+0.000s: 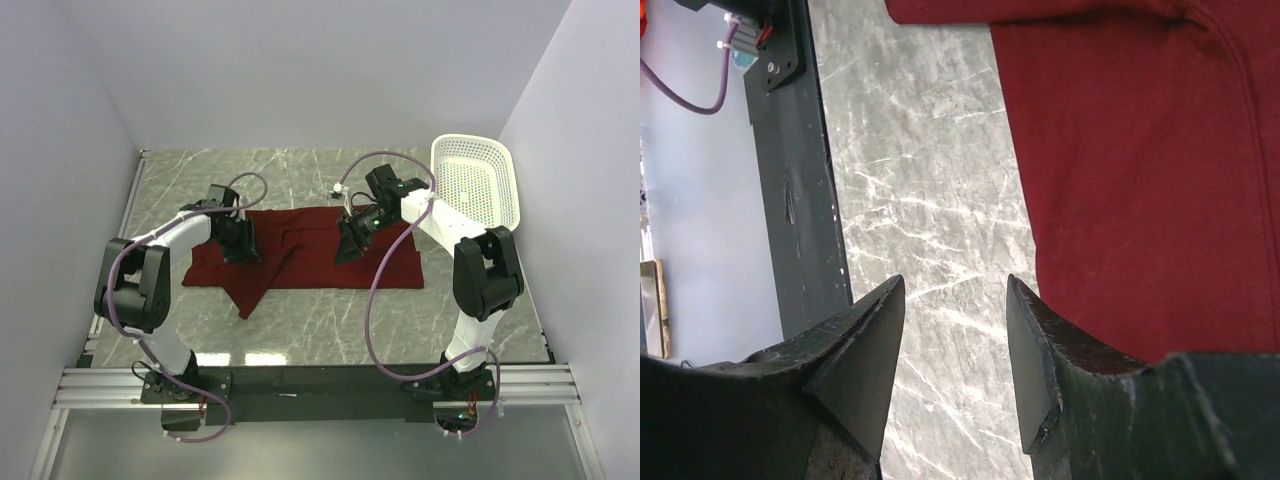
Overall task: Fold and stack the t-shirts
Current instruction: Fold the tshirt
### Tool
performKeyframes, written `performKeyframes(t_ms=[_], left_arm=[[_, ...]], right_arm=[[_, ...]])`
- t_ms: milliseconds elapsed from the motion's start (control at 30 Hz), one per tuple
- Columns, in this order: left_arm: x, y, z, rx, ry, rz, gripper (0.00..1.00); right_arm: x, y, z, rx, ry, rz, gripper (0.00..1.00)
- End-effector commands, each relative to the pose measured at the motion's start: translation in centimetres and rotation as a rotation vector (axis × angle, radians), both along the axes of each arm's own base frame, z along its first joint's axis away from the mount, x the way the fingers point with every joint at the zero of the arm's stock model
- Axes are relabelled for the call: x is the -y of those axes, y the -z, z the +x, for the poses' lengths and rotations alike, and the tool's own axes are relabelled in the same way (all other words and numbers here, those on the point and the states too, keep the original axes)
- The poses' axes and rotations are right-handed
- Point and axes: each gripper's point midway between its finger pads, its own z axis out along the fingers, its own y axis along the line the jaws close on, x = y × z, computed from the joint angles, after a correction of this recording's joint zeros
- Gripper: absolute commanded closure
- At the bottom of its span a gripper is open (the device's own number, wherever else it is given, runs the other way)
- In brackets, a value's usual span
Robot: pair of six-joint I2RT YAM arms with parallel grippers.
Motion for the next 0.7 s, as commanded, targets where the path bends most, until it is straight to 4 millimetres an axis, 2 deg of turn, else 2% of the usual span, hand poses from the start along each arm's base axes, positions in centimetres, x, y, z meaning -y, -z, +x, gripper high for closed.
performKeyframes(t_ms=[0,300,567,667], left_arm=[[0.5,-0.3,0.8,0.019,0.052,0.001,0.51],[0.4,1.2,0.2,-0.027,0.067,0.01,0.56],[1.7,0.1,-0.6,-0.035,0.117,-0.064,0.63],[1.9,-0.1,-0.7,-0.035,0.124,-0.077,0.69]], right_arm=[[0.0,-1.6,0.3,0.035,0.001,0.049,0.48],[0.2,-1.7,0.5,0.033,0.01,0.055,0.48],[0.5,-1.8,0.8,0.032,0.02,0.057,0.48],[0.7,-1.9,1.0,0.033,0.025,0.058,0.48]])
